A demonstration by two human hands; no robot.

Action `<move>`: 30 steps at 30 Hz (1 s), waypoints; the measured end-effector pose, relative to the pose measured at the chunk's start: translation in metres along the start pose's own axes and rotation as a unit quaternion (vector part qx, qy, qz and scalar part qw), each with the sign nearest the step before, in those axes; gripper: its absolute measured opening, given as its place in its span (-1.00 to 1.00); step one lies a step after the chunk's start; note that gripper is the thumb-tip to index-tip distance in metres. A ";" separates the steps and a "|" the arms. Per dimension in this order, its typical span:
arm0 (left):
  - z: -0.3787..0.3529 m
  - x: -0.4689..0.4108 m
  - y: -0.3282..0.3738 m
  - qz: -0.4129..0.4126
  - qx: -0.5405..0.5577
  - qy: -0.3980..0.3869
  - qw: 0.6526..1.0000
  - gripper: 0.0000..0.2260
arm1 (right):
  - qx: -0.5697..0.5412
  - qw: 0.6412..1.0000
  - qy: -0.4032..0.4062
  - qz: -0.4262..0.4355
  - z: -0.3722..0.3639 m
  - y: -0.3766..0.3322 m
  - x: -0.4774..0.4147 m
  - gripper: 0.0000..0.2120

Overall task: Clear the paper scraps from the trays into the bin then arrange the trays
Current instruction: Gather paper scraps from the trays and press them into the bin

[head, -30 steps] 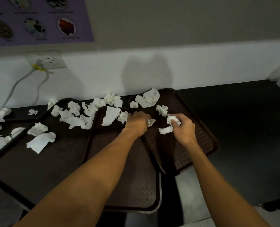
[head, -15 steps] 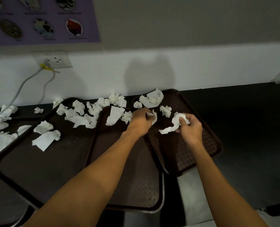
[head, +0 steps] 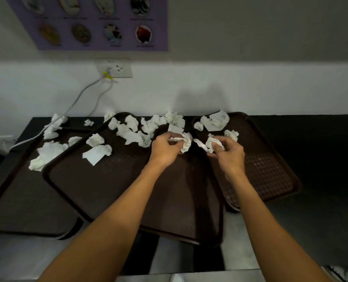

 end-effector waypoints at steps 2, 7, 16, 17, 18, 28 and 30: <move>0.029 0.011 -0.007 0.016 0.013 0.017 1.000 -0.88 | 0.006 1.000 -0.022 0.012 -0.020 -0.008 0.018 -0.84; 0.105 0.043 -0.030 0.054 0.077 0.053 0.994 -0.88 | 0.022 0.997 -0.062 0.037 -0.073 -0.019 0.071 -0.83; 0.249 0.120 -0.089 0.108 0.135 0.118 0.978 -0.88 | 0.043 0.986 -0.152 0.044 -0.168 -0.020 0.200 -0.81; 0.265 0.130 -0.097 0.112 0.139 0.128 0.976 -0.88 | 0.040 0.985 -0.162 0.041 -0.178 -0.019 0.216 -0.81; 0.281 0.141 -0.104 0.115 0.141 0.137 0.974 -0.88 | 0.038 0.983 -0.172 0.041 -0.188 -0.019 0.233 -0.81; 0.416 0.235 -0.166 0.137 0.144 0.206 0.958 -0.83 | 0.071 0.963 -0.244 0.089 -0.267 -0.015 0.377 -0.79; 0.438 0.251 -0.175 0.131 0.144 0.227 0.954 -0.83 | 0.081 0.958 -0.255 0.100 -0.280 -0.011 0.399 -0.79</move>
Point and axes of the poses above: each hand's wrist, its own x-axis away from the middle knuckle, its own z-axis out of the back of the hand, y = z × x, the point moved 6 cm from there along -x, towards the middle knuckle, and after that the axes turned 8 degrees about y, right-handed, at the moved point
